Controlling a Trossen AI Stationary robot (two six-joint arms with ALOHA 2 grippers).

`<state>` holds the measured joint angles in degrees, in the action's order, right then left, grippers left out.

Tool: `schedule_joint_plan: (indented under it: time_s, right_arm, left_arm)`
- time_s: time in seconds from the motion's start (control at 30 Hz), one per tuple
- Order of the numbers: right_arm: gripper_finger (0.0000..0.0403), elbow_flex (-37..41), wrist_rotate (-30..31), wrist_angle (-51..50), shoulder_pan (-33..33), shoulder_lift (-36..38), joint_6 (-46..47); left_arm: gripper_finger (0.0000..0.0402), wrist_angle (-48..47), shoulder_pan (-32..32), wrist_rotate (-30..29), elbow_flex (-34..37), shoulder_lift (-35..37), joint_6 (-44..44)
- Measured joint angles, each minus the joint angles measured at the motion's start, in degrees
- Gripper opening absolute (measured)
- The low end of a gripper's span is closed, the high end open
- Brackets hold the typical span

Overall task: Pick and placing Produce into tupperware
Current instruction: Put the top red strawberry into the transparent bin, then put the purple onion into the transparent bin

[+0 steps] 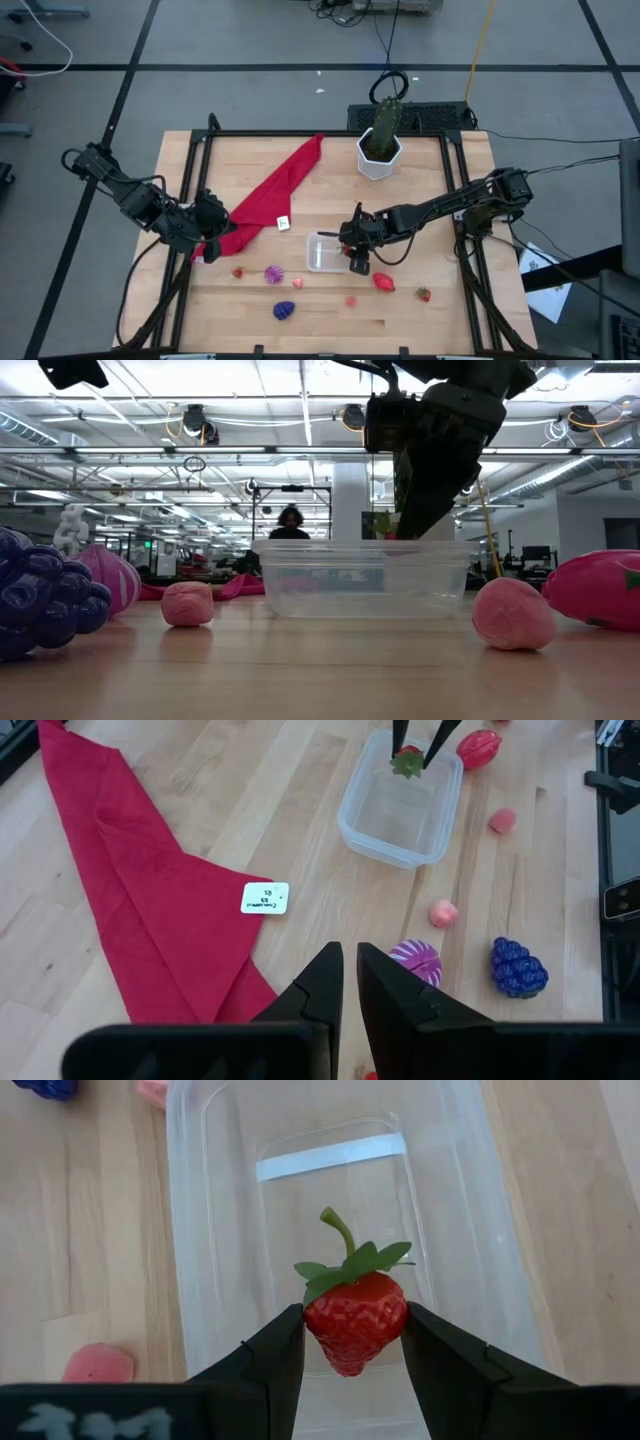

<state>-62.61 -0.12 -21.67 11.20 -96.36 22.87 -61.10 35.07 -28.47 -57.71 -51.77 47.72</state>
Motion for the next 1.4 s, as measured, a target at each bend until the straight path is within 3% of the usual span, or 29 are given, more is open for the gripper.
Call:
schedule_joint_plan:
  time_s: [0.23, 0.73, 1.2, 1.4]
  right_arm:
    - [0.0153, 0.0, 0.0, -0.02, 0.0, 0.0, -0.23]
    - [0.0213, 0.02, 0.0, 1.11, 0.0, 0.0, -1.8]
    - [0.0209, -2.2, -0.15, 11.73, 2.33, 5.91, -18.28]
    - [0.0208, -2.25, -0.09, 12.02, 6.31, 11.77, -21.71]
  left_arm:
    - [0.0037, 0.0, 0.0, 0.0, 0.0, 0.0, 0.0]
    - [0.0037, -0.03, 0.0, 0.02, 0.0, 0.01, 0.0]
    - [0.0037, 1.25, 0.0, -0.06, -0.03, -0.39, -0.9]
    - [0.0037, 1.65, 0.0, -0.27, -0.04, -6.09, 0.74]
